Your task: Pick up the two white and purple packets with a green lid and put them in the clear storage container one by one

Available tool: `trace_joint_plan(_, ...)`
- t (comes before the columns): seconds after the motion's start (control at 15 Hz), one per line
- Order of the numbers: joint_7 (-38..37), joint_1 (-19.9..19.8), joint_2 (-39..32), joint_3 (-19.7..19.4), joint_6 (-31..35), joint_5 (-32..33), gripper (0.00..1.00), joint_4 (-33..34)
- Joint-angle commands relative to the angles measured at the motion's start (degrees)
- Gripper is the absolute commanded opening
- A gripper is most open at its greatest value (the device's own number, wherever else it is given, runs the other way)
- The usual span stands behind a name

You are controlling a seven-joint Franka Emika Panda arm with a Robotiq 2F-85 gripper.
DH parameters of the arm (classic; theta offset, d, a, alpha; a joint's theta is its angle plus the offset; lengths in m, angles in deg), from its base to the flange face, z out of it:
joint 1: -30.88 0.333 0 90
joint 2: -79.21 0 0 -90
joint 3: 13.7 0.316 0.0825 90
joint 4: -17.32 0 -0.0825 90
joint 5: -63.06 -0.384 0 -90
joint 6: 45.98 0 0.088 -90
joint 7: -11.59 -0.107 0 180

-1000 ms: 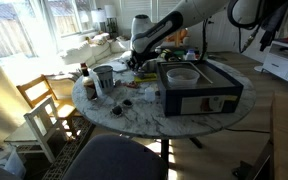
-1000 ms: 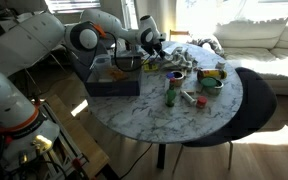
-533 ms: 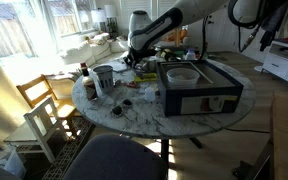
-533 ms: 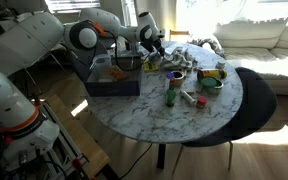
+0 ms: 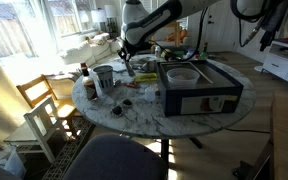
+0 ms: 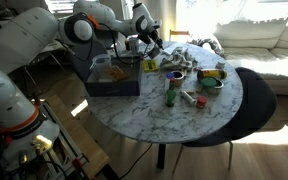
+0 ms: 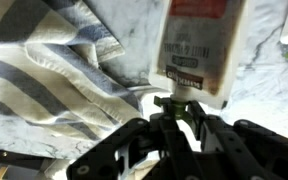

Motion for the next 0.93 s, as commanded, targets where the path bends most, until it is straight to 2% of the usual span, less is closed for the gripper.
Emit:
trace_joint_plan(0.0,-4.5,3.6,7.5,-3.4,-1.7,4.1,0.05,-8.7)
trace_joint_plan(0.27,-6.3,6.9,15.2,-6.1,-4.6,9.0,0.05,-17.6)
trace_joint_plan(0.67,-6.5,9.1,26.3,-5.2,-9.3,14.5,0.05,-29.9)
trace_joint_plan(0.87,-11.4,11.0,31.8,-6.2,-10.8,18.4,0.05,-36.5)
